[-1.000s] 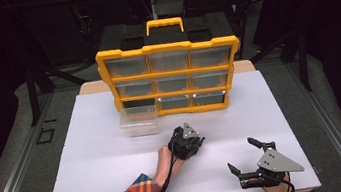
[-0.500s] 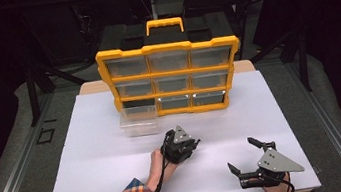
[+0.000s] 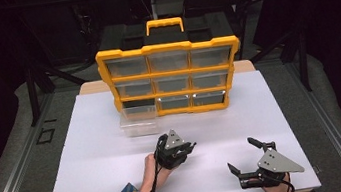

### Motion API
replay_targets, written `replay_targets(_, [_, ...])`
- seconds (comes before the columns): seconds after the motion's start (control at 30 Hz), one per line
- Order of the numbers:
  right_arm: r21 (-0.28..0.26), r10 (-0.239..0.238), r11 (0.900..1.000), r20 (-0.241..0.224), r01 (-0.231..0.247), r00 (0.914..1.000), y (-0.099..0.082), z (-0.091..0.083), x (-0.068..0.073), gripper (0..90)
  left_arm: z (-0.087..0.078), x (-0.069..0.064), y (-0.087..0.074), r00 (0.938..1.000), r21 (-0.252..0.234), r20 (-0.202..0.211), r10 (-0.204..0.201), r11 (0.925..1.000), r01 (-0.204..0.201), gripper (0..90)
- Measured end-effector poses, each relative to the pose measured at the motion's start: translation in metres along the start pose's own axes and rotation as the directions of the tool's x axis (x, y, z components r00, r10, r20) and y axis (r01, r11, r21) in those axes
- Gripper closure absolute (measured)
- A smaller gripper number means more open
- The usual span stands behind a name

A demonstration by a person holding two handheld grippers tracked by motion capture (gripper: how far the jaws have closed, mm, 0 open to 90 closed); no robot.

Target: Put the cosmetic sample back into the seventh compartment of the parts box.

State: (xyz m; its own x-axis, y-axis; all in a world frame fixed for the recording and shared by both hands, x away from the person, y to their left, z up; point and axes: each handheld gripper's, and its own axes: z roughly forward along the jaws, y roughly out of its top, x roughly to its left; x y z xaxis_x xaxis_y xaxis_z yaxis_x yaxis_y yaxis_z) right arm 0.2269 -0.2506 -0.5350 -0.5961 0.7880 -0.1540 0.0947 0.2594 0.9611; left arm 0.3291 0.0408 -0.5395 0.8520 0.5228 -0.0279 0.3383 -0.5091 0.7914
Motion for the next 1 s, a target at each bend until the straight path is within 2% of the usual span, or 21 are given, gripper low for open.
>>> replay_targets(0.5, [0.001, 0.003, 1.0, 0.0, -0.003, 1.0, 0.0, 0.0, 0.0, 0.7, -0.017, 0.001, -0.008, 1.0, -0.01, 0.007, -0.002, 0.9999, 0.003, 80.4])
replay_targets(1.0, [0.008, 0.012, 0.9999, -0.005, -0.012, 0.9999, 0.0, 0.001, 0.0, 0.8, -0.034, 0.008, -0.013, 1.0, -0.025, -0.003, -0.004, 0.9997, 0.004, 80.4])
